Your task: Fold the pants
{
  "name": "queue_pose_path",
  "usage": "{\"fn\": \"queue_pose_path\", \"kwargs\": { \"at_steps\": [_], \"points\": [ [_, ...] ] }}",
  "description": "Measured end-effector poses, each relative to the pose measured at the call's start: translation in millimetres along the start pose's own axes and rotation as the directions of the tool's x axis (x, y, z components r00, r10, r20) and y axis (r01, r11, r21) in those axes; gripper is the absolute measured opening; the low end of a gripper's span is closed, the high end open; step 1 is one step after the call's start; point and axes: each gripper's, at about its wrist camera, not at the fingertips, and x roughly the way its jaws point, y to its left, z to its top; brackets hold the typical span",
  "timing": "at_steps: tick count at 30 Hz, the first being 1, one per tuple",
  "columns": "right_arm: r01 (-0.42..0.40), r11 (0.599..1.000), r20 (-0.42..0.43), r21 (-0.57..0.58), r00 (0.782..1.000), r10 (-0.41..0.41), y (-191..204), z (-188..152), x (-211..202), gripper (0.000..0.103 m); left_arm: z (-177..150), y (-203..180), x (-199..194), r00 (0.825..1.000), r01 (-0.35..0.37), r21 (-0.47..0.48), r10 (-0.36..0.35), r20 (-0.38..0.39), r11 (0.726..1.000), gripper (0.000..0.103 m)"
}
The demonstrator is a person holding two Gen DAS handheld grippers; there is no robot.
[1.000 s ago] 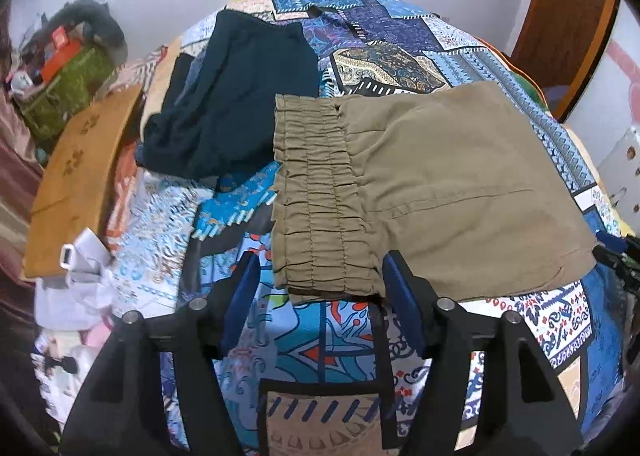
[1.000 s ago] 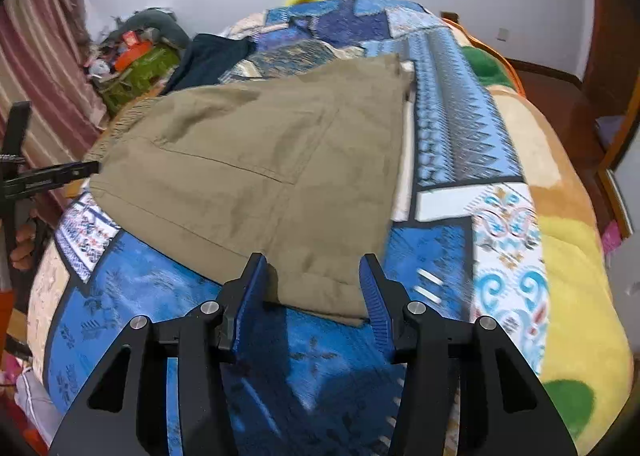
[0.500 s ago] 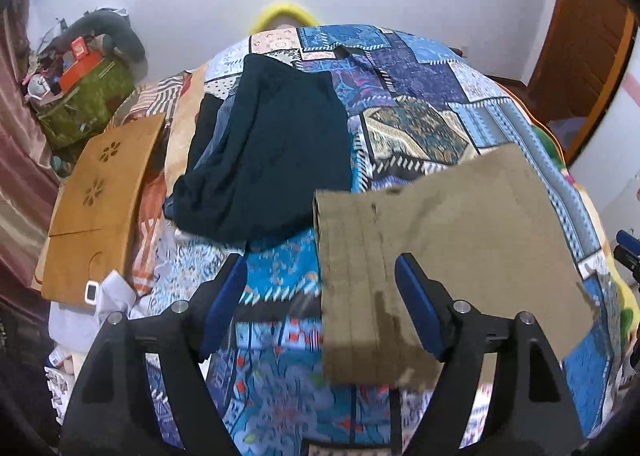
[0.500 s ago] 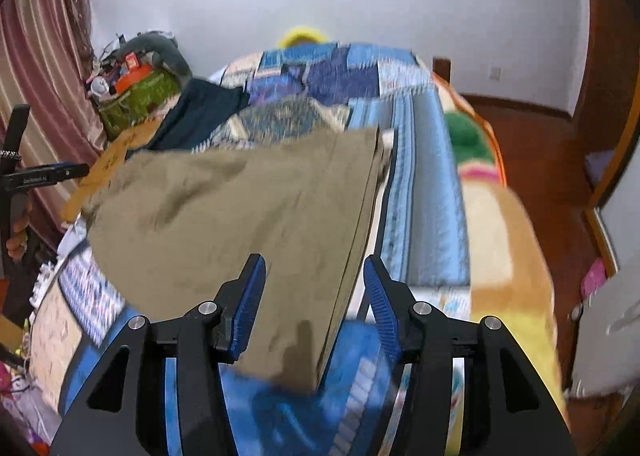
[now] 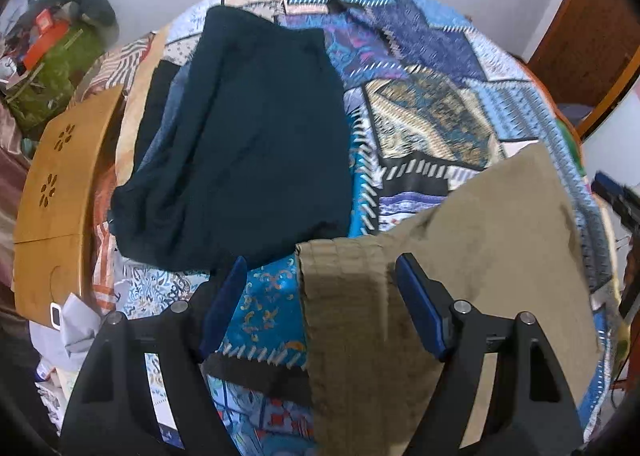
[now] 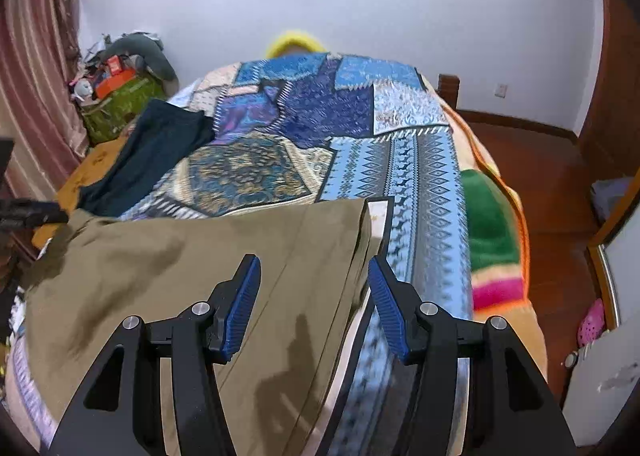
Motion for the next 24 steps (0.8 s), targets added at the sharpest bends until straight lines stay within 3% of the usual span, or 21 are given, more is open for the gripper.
{"fn": "queue_pose_path", "kwargs": {
  "at_steps": [5,11,13,15,16,22,24],
  "points": [
    [-0.023,1.000,-0.024,0.013,0.999,0.023,-14.1,15.7,43.1,0.052,2.7,9.9,22.8,0.997,0.068,-0.044,-0.070,-0.038,0.997,0.079],
    [-0.018,0.995,-0.121,0.094,0.992,0.029,-34.0,24.9,95.0,0.052,-1.9,11.8,31.3,0.992,0.117,-0.049,-0.119,-0.036,0.992,0.078],
    [-0.021,0.994,-0.156,0.104,0.987,0.037,-36.3,23.9,105.1,0.039,-4.4,12.1,29.2,0.992,0.126,-0.050,-0.127,-0.013,0.991,0.069],
    [0.015,0.997,-0.176,0.081,0.984,0.000,-34.4,20.8,111.0,0.017,-8.2,13.4,27.7,0.989,0.147,-0.064,-0.147,0.003,0.987,0.056],
    [0.017,0.997,-0.182,0.072,0.983,-0.003,-33.9,20.1,112.5,0.014,-9.9,14.2,27.0,0.990,0.139,-0.071,-0.138,0.013,0.988,0.056],
    [0.061,0.998,-0.198,0.006,0.979,-0.058,-24.9,15.8,117.6,0.010,-21.4,20.6,26.9,0.994,0.106,-0.154,-0.099,0.057,0.982,0.053],
    [0.083,0.996,-0.200,-0.020,0.976,-0.086,-19.9,15.2,117.5,0.010,-21.0,17.7,26.4,0.995,0.089,-0.140,-0.082,0.052,0.986,0.053]
  ]
}}
